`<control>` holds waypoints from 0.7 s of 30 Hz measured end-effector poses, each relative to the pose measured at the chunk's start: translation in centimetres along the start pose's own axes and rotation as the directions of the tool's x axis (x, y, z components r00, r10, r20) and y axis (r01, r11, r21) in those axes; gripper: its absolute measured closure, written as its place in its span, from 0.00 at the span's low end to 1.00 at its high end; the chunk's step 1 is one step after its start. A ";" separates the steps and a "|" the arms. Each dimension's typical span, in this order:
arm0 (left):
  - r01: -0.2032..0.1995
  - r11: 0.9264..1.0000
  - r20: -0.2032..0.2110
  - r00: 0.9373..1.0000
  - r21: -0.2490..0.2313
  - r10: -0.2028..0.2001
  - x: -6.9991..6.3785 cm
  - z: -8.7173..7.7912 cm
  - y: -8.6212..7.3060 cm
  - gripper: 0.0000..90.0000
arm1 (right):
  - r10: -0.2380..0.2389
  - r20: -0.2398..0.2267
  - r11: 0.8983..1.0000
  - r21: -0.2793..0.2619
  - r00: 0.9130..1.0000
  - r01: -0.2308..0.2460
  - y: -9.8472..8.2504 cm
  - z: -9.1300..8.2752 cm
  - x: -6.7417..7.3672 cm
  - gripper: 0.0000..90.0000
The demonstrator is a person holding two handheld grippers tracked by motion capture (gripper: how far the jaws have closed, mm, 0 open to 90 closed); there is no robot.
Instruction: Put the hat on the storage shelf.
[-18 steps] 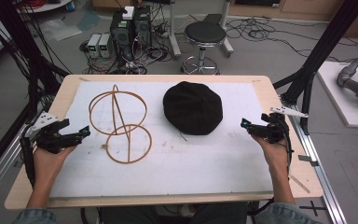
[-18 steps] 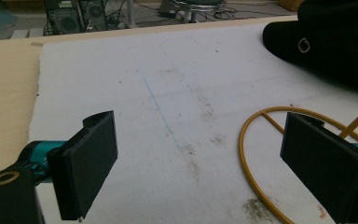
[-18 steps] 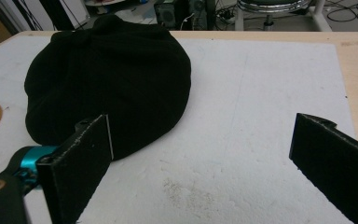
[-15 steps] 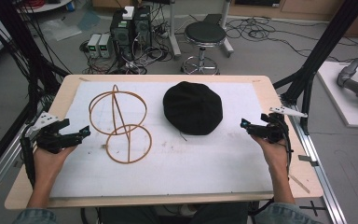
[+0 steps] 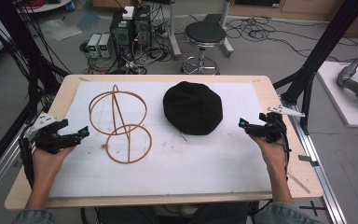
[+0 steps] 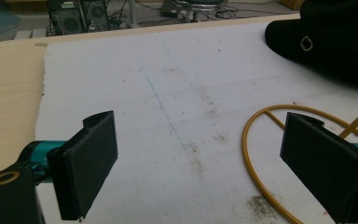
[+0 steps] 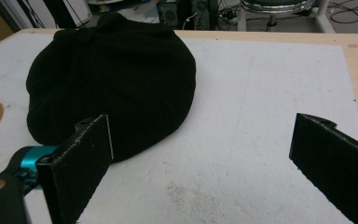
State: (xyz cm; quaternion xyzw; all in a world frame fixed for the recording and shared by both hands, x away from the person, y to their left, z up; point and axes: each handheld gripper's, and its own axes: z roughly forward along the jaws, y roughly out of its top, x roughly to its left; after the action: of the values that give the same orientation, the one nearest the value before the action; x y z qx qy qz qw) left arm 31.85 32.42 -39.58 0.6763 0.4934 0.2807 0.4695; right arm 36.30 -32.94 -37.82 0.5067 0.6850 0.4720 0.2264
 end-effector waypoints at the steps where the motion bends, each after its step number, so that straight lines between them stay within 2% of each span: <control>1: -0.001 1.000 0.002 1.000 -0.001 0.001 0.0 0.0 0.0 0.13 | -0.004 -0.002 1.000 -0.005 1.000 0.004 0.0 0.0 0.0 0.06; 6: 0.003 1.000 0.011 1.000 -0.001 -0.003 0.0 0.0 0.0 0.13 | 0.000 -0.006 1.000 -0.013 1.000 0.000 0.1 0.0 0.1 0.06; 12: 0.004 1.000 0.013 1.000 0.002 -0.004 0.1 0.0 0.0 0.13 | -0.007 -0.037 0.999 -0.050 0.999 0.005 0.9 0.6 1.2 0.06; 14: 0.004 1.000 0.017 1.000 -0.002 -0.004 0.1 0.0 0.1 0.13 | -0.002 -0.055 0.999 -0.048 0.999 -0.001 1.4 1.1 1.7 0.06; 20: 0.002 1.000 0.022 1.000 -0.005 -0.001 -0.1 0.1 0.1 0.13 | -0.057 -0.079 0.998 -0.034 0.995 0.055 3.5 2.9 3.6 0.06; 21: -0.001 1.000 0.021 1.000 -0.003 0.001 -0.1 0.1 0.1 0.13 | -0.065 -0.086 0.997 -0.045 0.994 0.061 3.8 3.2 3.9 0.06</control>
State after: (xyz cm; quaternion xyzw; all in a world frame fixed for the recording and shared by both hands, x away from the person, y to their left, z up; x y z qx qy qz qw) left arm 31.95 32.28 -39.48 0.6788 0.4876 0.2745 0.4756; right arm 39.16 -27.92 -35.30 0.4588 0.6996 0.5009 0.2217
